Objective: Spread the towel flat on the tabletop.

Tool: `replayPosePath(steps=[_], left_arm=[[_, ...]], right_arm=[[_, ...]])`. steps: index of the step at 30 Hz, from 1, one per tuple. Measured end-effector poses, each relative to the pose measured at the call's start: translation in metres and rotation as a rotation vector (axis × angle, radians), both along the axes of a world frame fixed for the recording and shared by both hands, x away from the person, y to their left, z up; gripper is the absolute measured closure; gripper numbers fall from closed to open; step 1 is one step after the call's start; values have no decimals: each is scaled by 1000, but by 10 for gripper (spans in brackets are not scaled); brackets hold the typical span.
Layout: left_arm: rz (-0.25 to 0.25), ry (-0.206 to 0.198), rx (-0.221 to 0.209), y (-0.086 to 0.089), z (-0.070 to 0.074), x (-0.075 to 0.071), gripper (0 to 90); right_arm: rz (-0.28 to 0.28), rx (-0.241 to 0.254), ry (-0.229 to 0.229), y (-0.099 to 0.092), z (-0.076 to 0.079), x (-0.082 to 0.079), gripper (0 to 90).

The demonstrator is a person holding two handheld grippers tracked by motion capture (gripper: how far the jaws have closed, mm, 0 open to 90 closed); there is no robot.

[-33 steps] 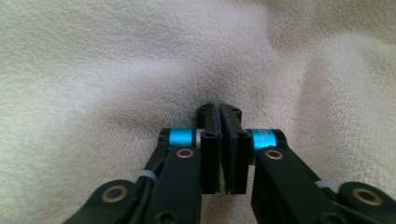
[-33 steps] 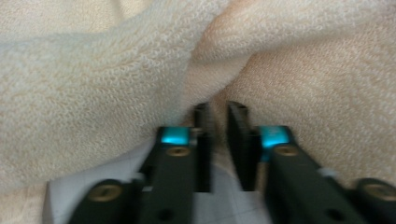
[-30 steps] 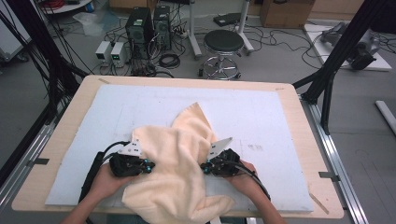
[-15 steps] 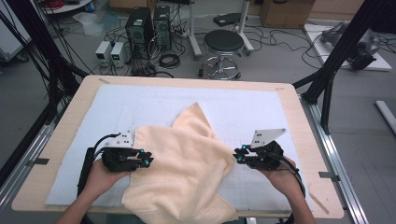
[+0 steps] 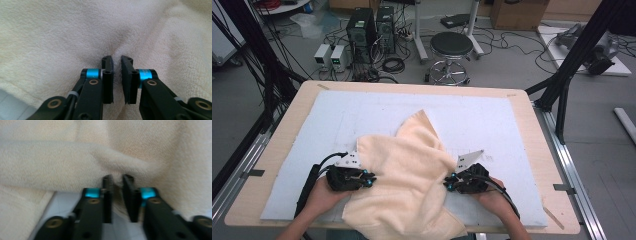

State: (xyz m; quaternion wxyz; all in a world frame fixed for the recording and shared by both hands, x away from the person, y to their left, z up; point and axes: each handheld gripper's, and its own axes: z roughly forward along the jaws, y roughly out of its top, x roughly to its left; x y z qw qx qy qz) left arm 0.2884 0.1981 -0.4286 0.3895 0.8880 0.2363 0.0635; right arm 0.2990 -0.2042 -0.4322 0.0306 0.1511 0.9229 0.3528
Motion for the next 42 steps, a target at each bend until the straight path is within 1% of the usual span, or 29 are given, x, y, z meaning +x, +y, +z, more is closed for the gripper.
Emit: replayPosePath(steps=[2, 4, 7, 10, 11, 12, 13, 16, 17, 18, 19, 20, 22, 23, 24, 25, 26, 27, 28, 29, 30, 31, 32, 34, 37, 38, 40, 41, 42], left_arm=[[4, -14, -16, 2, 6, -5, 831], [-9, -29, -44, 7, 15, -13, 850], [-43, -45, -97, 16, 30, -32, 852], [-78, -72, -129, 26, 42, -52, 847], [-85, -73, -138, 29, 45, -55, 832], [-78, -76, -149, 30, 47, -57, 789], [-69, -82, -151, 31, 49, -56, 735], [-30, -93, -173, 30, 50, -41, 616], [-23, -105, -178, 28, 50, -34, 595], [-16, -114, -168, 27, 49, -28, 570], [-4, -118, -154, 23, 47, -15, 550], [14, -118, -162, 22, 44, -7, 528], [78, -127, -128, 17, 37, 19, 486], [102, -133, -114, 17, 33, 30, 468], [123, -149, -87, 16, 29, 40, 453], [155, -143, -73, 16, 24, 48, 440], [180, -116, -73, 17, 18, 57, 417], [200, -74, -71, 17, 12, 63, 396], [208, -39, -50, 17, 8, 66, 396], [188, 9, -35, 17, 5, 68, 449], [153, 38, -33, 17, 3, 67, 593], [137, 29, -21, 16, 3, 63, 718], [120, 8, -21, 15, 6, 56, 815], [98, -5, -60, 15, 13, 41, 840], [55, -48, -107, 20, 24, 6, 853], [40, -54, -112, 22, 27, -6, 854], [10, -44, -133, 25, 31, -25, 854], [-24, -32, -147, 28, 34, -39, 854], [-45, -20, -155, 29, 35, -47, 853]], right_arm=[[15, -8, -1, -2, 3, -2, 876], [28, -7, -6, -4, 9, -9, 879], [66, 25, -20, -10, 24, -26, 880], [102, 84, -51, -14, 44, -47, 871], [103, 101, -64, -15, 50, -51, 863], [101, 118, -81, -16, 56, -53, 843], [86, 129, -108, -16, 62, -53, 795], [20, 138, -152, -14, 71, -39, 685], [-8, 146, -147, -13, 71, -31, 667], [-26, 151, -147, -10, 70, -22, 625], [-43, 140, -144, -7, 67, -15, 587], [-65, 122, -146, -2, 61, -4, 578], [-83, 84, -135, 5, 51, 11, 527], [-104, 45, -125, 9, 43, 20, 520], [-105, 25, -107, 12, 37, 27, 517], [-107, 11, -94, 15, 31, 32, 520], [-100, 7, -74, 16, 26, 36, 570], [-79, 12, -43, 17, 23, 38, 642], [-57, 11, -33, 18, 20, 38, 701], [-39, 8, -27, 18, 19, 37, 781], [-22, 14, -20, 17, 20, 35, 809], [-6, 23, -17, 15, 22, 33, 820], [-1, 28, -24, 14, 25, 30, 825], [11, 46, -41, 11, 33, 20, 831], [46, 43, -81, 8, 44, -2, 830], [57, 42, -90, 6, 45, -9, 829], [69, 35, -85, 2, 48, -24, 826], [76, 43, -82, 0, 49, -28, 819], [98, 60, -58, -3, 49, -37, 811]])
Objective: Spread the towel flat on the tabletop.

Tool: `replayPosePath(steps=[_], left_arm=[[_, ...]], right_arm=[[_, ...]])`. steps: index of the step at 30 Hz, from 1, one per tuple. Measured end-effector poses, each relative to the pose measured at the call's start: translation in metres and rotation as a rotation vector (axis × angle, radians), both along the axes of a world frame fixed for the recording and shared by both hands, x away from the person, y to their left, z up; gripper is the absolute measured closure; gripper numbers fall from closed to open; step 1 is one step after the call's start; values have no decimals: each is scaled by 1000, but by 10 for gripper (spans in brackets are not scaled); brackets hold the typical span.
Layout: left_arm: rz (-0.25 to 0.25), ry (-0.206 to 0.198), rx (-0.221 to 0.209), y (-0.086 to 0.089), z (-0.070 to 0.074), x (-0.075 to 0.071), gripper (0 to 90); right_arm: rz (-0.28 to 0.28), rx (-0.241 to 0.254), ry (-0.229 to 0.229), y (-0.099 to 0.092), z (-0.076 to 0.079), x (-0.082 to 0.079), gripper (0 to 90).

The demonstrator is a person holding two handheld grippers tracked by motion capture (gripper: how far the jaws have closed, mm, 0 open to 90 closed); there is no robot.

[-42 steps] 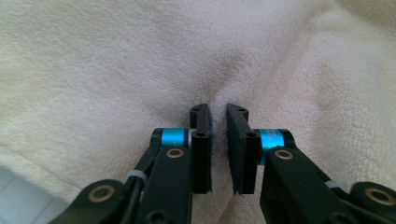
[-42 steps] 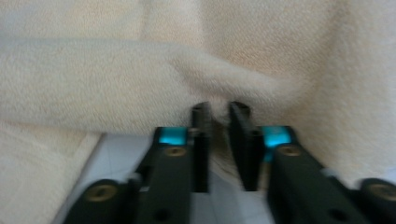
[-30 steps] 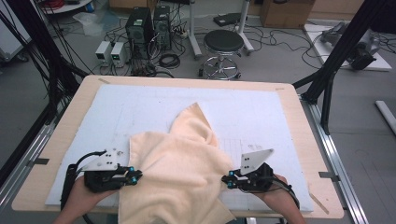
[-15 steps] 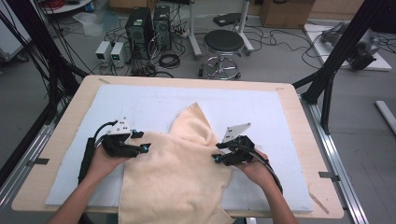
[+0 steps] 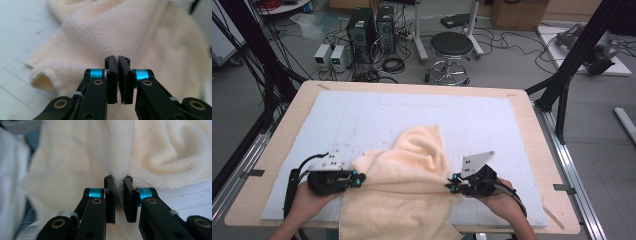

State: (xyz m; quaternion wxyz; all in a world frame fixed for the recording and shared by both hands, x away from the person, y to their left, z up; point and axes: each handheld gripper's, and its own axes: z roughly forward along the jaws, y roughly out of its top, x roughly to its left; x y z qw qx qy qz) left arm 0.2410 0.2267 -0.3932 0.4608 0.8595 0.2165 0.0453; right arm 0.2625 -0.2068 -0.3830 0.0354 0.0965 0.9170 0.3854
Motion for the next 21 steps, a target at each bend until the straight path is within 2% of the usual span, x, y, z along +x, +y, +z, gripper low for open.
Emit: replayPosePath(steps=[1, 3, 4, 6, 8, 10, 12, 13, 15, 16, 17, 19, 20, 21], left_arm=[[-45, 12, 2, 0, 2, -11, 852], [-90, 13, -1, -1, 6, -25, 836], [-99, 4, 3, -2, 9, -27, 805], [-79, -20, 2, -4, 15, -23, 681], [-43, -51, 1, -6, 18, -8, 645], [8, -71, -4, -8, 15, 14, 612], [68, -52, -16, -10, 8, 39, 612], [101, -35, -37, -11, 4, 52, 614], [169, -48, -39, -12, -3, 74, 619], [196, -59, -34, -12, -7, 84, 626], [218, -59, 3, -12, -11, 92, 637], [239, -9, 50, -12, -21, 107, 644], [249, 19, 59, -12, -26, 111, 644], [254, 45, 67, -12, -30, 115, 641]], right_arm=[[17, 4, 7, -1, 0, -5, 796], [33, 21, 14, -5, 4, -16, 733], [30, 39, 1, -6, 8, -16, 689], [-3, 76, -7, -9, 16, -9, 637], [-51, 97, -35, -6, 22, 7, 616], [-89, 85, -75, 0, 22, 23, 593], [-126, 64, -96, 10, 17, 44, 592], [-147, 55, -97, 14, 14, 54, 592], [-183, 27, -103, 21, 6, 74, 594], [-199, 11, -105, 24, 1, 84, 596], [-221, 4, -100, 25, -3, 94, 598], [-257, 1, -64, 26, -12, 112, 598], [-272, -1, -82, 26, -17, 120, 598], [-292, 2, -72, 25, -23, 126, 598]])
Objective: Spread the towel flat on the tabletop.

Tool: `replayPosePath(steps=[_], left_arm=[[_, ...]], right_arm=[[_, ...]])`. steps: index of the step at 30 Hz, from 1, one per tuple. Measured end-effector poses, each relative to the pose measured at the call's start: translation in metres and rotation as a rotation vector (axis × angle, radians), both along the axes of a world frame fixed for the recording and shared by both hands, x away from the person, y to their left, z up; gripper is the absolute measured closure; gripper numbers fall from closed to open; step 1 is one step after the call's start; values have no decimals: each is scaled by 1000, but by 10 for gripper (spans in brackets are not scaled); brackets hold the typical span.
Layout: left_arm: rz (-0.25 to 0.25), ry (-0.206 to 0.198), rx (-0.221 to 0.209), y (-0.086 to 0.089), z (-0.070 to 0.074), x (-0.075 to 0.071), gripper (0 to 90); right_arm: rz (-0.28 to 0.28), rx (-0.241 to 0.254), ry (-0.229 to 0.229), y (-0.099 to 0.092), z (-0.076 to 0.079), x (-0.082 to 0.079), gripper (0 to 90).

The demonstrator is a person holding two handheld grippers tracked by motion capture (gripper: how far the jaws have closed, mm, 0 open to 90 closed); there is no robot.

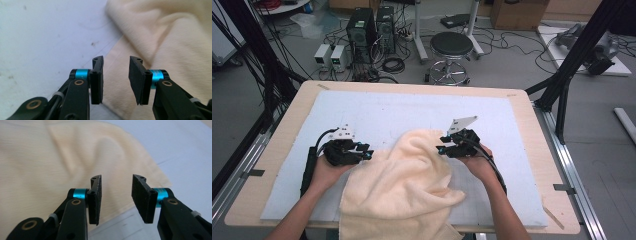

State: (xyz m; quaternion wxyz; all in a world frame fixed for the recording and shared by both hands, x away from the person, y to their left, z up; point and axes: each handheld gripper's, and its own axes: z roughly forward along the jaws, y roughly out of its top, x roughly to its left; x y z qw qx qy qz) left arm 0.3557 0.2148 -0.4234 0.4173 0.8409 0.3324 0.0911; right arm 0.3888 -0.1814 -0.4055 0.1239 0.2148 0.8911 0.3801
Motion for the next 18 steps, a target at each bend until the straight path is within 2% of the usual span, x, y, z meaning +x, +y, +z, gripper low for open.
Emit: replayPosePath(steps=[3, 5, 7, 8, 9, 11, 14, 16, 18], left_arm=[[-29, 72, 19, -6, -12, 6, 582], [-41, 46, 47, -12, -13, 4, 548], [-27, 9, 93, -14, -12, 2, 644], [-23, 9, 92, -13, -13, 2, 695], [-14, 6, 91, -13, -13, 2, 762], [-10, 6, 85, -13, -12, 2, 838], [-12, 9, 84, -11, -10, 2, 866], [14, -15, 88, -7, -7, 2, 872], [46, -49, 63, -1, -1, 1, 873]], right_arm=[[-38, -2, 36, -2, -17, 15, 591], [-46, -2, 79, -1, -28, 21, 574], [-59, 9, 100, 2, -33, 22, 585], [-69, 15, 106, 2, -33, 22, 615], [-66, 21, 113, 2, -33, 23, 686], [-45, 26, 146, 2, -32, 23, 841], [-31, -14, 136, 3, -27, 19, 862], [-37, -12, 117, -4, -20, 14, 863], [-39, -9, 97, -15, -10, 6, 863]])
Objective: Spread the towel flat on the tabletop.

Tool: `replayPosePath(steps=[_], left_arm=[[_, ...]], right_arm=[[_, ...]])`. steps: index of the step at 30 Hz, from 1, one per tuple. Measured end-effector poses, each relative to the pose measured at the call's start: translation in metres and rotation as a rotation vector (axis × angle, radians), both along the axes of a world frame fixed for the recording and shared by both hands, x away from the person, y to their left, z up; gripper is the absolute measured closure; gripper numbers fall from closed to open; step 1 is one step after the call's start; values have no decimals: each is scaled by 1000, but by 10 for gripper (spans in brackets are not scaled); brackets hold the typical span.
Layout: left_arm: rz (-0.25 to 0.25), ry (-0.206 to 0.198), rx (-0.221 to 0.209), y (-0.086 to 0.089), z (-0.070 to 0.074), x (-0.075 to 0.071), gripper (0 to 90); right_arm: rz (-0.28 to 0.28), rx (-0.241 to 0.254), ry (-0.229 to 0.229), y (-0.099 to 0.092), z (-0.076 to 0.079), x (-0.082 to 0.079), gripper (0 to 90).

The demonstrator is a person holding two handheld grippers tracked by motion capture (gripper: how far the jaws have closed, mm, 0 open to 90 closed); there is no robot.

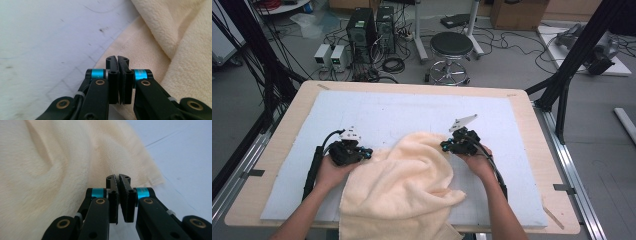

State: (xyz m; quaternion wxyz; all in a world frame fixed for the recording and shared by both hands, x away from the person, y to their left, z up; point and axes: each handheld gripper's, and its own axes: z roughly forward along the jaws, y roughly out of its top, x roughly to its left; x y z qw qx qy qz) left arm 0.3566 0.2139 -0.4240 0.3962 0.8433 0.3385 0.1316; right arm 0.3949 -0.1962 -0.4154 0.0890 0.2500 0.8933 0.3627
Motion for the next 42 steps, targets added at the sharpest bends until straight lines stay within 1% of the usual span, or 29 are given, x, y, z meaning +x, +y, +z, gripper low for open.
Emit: replayPosePath(steps=[4, 6, 7, 8, 9, 10, 11, 12, 13, 15, 16, 18, 20, 21, 22, 24, 25, 26, 27, 28, 30, 31, 32, 33, 35, 36, 38, 40, 42], left_arm=[[73, -71, -65, 16, 15, -2, 875], [105, -90, -96, 23, 20, -3, 875], [110, -94, -103, 26, 22, -3, 875], [104, -82, -108, 26, 22, -3, 874], [101, -74, -89, 26, 22, -2, 866], [102, -71, -86, 24, 20, -2, 836], [90, -59, -91, 23, 20, -2, 762], [75, -53, -88, 21, 19, -2, 733], [60, -46, -81, 18, 18, -2, 695], [30, -25, -66, 11, 15, -1, 682], [12, -9, -48, 8, 12, 0, 674], [9, 21, 1, 4, 6, 3, 651], [14, 71, 34, 1, -1, 7, 629], [10, 95, 53, -1, -5, 8, 617], [1, 95, 69, -2, -7, 8, 615], [4, 73, 97, -6, -7, 5, 608], [4, 62, 107, -8, -7, 5, 614], [-1, 60, 109, -8, -7, 4, 632], [-3, 62, 106, -8, -7, 4, 680], [-5, 61, 105, -8, -7, 4, 723], [-11, 54, 115, -10, -6, 3, 811], [-13, 40, 126, -12, -6, 1, 831], [-16, 21, 144, -14, -6, -1, 841], [-18, 10, 151, -16, -5, -2, 848], [-20, 3, 128, -14, -1, -4, 855], [-18, -4, 108, -13, 2, -5, 857], [-9, -14, 57, -8, 9, -6, 859], [-2, -28, 26, -2, 17, -9, 861], [-3, -44, -16, 3, 26, -14, 861]], right_arm=[[7, -13, -49, -22, 23, -22, 863], [18, -31, -68, -28, 31, -34, 862], [31, -53, -76, -29, 34, -40, 862], [43, -64, -79, -30, 36, -46, 862], [55, -57, -59, -30, 36, -50, 859], [77, -62, -32, -31, 35, -52, 851], [76, -84, -25, -31, 33, -54, 834], [70, -91, -28, -32, 31, -55, 780], [59, -78, -22, -33, 29, -54, 710], [33, -36, -4, -36, 26, -48, 632], [24, -21, -2, -36, 25, -45, 596], [49, 7, 1, -34, 20, -38, 556], [40, -24, -2, -29, 13, -33, 530], [36, -39, 11, -28, 9, -29, 529], [33, -54, 24, -26, 4, -25, 529], [29, -96, 41, -22, -5, -20, 556], [34, -105, 47, -20, -9, -19, 589], [43, -105, 61, -18, -12, -18, 651], [49, -79, 72, -17, -13, -18, 731], [56, -73, 80, -17, -12, -19, 776], [73, -81, 70, -15, -11, -21, 815], [80, -85, 62, -14, -9, -23, 822], [80, -93, 46, -13, -7, -26, 824], [76, -100, 23, -12, -3, -29, 824], [84, -97, -9, -13, 5, -35, 825], [83, -94, -24, -14, 10, -38, 828], [84, -70, -44, -16, 20, -43, 829], [80, -40, -64, -20, 32, -48, 829], [87, -14, -71, -22, 43, -53, 828]])
